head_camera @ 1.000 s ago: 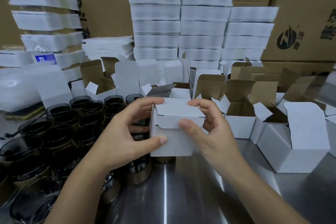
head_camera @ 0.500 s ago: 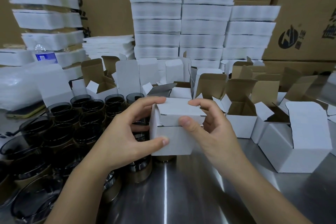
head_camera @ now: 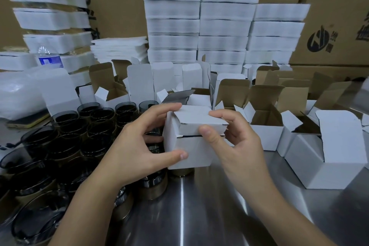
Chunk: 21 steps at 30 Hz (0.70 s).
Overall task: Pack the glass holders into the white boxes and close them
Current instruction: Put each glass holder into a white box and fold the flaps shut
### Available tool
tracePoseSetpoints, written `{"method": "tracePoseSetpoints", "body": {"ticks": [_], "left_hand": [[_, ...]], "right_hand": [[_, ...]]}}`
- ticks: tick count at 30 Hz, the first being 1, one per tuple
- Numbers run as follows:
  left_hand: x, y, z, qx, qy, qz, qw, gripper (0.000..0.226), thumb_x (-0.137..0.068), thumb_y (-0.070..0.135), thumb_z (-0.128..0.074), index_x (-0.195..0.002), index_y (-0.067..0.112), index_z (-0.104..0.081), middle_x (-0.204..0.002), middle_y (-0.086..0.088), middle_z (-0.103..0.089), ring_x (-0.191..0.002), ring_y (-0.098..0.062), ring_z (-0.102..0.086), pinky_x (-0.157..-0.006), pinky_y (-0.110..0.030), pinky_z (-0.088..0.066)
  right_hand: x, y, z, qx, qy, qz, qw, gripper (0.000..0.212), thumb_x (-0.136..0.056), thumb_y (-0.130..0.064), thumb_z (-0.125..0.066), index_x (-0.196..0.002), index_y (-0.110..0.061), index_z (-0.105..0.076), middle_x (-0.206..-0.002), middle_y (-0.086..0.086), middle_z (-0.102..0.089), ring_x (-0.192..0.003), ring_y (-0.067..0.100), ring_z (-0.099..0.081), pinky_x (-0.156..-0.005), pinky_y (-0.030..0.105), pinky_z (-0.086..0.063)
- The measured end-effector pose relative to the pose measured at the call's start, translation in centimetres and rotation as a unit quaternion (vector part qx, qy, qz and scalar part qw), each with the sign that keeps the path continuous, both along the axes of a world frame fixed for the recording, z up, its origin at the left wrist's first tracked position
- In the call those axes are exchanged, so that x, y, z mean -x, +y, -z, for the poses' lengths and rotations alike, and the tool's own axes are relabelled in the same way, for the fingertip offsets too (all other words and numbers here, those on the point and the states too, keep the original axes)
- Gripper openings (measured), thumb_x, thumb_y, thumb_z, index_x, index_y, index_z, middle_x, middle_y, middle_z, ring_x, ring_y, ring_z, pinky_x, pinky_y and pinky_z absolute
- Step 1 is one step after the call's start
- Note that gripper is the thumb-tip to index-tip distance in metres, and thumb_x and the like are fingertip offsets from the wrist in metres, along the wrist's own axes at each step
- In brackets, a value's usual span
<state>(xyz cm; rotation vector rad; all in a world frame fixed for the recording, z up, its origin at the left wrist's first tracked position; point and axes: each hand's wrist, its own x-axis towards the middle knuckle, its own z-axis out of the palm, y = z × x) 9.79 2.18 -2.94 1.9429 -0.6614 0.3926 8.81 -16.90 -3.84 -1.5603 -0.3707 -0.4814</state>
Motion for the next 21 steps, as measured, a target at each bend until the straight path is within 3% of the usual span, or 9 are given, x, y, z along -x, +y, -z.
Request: {"method": "tracePoseSetpoints", "body": {"ticks": [5,9,14,16,18,21], "left_hand": [[-0.10,-0.02,0.09,0.017,0.005,-0.003,1.000,0.070,-0.054,0.046,-0.081,-0.117,0.058,-0.052,-0.122,0.025,-0.060,-0.119,0.000,-0.055,-0.084,-0.026,-0.056],[-0.32,-0.08,0.18,0.029,0.015,0.002,0.999,0.067,-0.055,0.049,-0.081,-0.116,0.056,-0.054,-0.121,0.027,-0.060,-0.118,0.001,-0.055,-0.083,-0.024,-0.056],[-0.38,-0.39,0.29,0.050,0.034,0.020,0.998,0.065,-0.058,0.046,-0.081,-0.117,0.054,-0.056,-0.123,0.025,-0.059,-0.115,-0.006,-0.059,-0.079,-0.030,-0.058],[-0.41,-0.48,0.34,0.058,0.037,0.026,0.997,0.063,-0.058,0.045,-0.081,-0.116,0.052,-0.058,-0.122,0.024,-0.059,-0.114,-0.007,-0.060,-0.077,-0.029,-0.058],[-0.42,-0.55,0.33,0.070,0.040,0.031,0.996,0.062,-0.058,0.044,-0.082,-0.115,0.049,-0.059,-0.121,0.022,-0.060,-0.114,-0.008,-0.061,-0.077,-0.028,-0.058],[-0.44,-0.53,0.22,0.088,0.046,0.040,0.994,0.058,-0.058,0.042,-0.081,-0.113,0.049,-0.061,-0.120,0.019,-0.062,-0.111,-0.010,-0.063,-0.074,-0.025,-0.057]], "right_hand": [[0.11,-0.17,-0.03,0.000,-0.009,-0.015,1.000,0.029,-0.065,-0.053,-0.068,-0.092,-0.043,-0.067,-0.100,-0.024,-0.065,-0.098,-0.001,-0.060,-0.064,0.015,-0.050],[0.06,-0.37,-0.07,0.058,-0.010,-0.027,0.998,0.025,-0.069,-0.052,-0.063,-0.093,-0.052,-0.069,-0.128,-0.024,-0.054,-0.119,-0.013,-0.044,-0.081,0.015,-0.049],[0.18,-0.31,-0.07,0.111,-0.030,-0.034,0.993,0.025,-0.073,-0.052,-0.067,-0.098,-0.055,-0.066,-0.147,-0.027,-0.031,-0.129,-0.014,-0.031,-0.100,0.019,-0.041],[0.15,-0.38,-0.12,0.130,-0.035,-0.027,0.991,0.031,-0.071,-0.046,-0.075,-0.099,-0.057,-0.064,-0.146,-0.032,-0.027,-0.130,-0.009,-0.033,-0.101,0.022,-0.042],[0.13,-0.44,-0.12,0.159,-0.049,-0.017,0.986,0.040,-0.069,-0.041,-0.071,-0.104,-0.059,-0.060,-0.145,-0.036,-0.025,-0.132,-0.008,-0.032,-0.102,0.028,-0.043],[0.21,-0.56,-0.20,0.213,-0.082,-0.014,0.973,0.050,-0.071,-0.049,-0.068,-0.117,-0.056,-0.051,-0.146,-0.036,-0.022,-0.136,-0.008,-0.024,-0.107,0.035,-0.039]]}}
